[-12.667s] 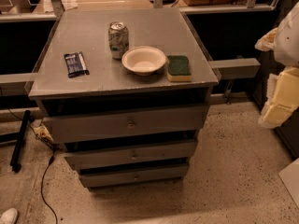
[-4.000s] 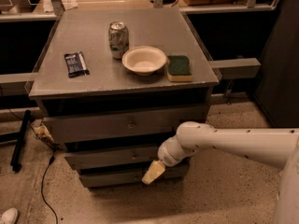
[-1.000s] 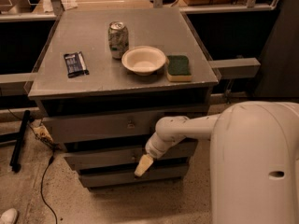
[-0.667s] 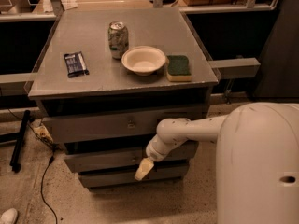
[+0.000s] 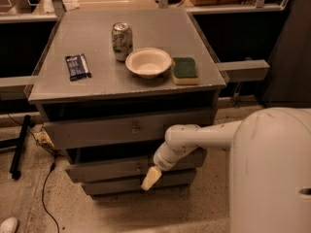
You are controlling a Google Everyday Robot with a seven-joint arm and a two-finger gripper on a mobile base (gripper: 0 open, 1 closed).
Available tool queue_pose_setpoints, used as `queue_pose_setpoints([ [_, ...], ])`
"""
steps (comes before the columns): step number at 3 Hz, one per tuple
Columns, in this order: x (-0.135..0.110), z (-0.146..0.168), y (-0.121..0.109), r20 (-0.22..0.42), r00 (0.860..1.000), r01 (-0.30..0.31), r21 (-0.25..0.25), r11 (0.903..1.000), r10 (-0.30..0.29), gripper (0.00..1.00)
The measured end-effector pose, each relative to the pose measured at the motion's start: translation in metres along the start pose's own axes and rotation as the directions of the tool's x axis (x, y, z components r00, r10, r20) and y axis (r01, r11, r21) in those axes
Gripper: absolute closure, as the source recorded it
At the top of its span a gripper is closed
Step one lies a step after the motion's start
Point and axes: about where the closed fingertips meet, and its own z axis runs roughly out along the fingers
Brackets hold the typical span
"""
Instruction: Open middle drawer
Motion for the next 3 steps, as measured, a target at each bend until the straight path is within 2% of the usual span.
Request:
queue_pose_setpoints([
  [1, 0.0, 0.0, 0.0, 0.0, 1.0, 0.0, 0.0, 1.0, 0.0, 0.0],
  [3, 0.017, -0.01, 0.018, -0.007, 0.999, -0.039, -0.017, 0.9991, 0.039, 0.0],
])
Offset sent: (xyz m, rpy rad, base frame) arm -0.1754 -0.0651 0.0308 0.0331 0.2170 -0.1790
